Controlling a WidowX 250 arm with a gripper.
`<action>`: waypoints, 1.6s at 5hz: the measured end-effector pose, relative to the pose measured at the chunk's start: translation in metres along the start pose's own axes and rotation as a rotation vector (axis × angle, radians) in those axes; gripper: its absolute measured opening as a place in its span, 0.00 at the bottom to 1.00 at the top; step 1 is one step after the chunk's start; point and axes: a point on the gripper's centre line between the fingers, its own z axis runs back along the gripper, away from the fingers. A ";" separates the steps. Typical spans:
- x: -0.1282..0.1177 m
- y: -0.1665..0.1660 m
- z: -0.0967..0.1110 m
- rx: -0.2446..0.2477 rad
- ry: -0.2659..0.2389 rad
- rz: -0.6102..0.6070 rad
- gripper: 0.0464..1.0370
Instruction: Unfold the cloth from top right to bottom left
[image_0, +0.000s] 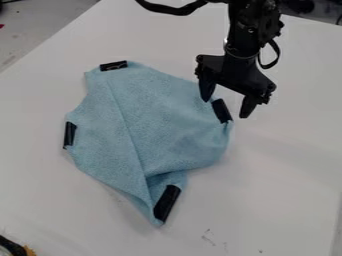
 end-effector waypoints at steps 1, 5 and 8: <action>-0.008 0.000 -0.010 0.009 0.038 0.002 0.96; -0.063 0.131 0.014 0.155 0.073 0.352 0.96; -0.132 0.217 -0.012 0.129 0.092 0.521 0.96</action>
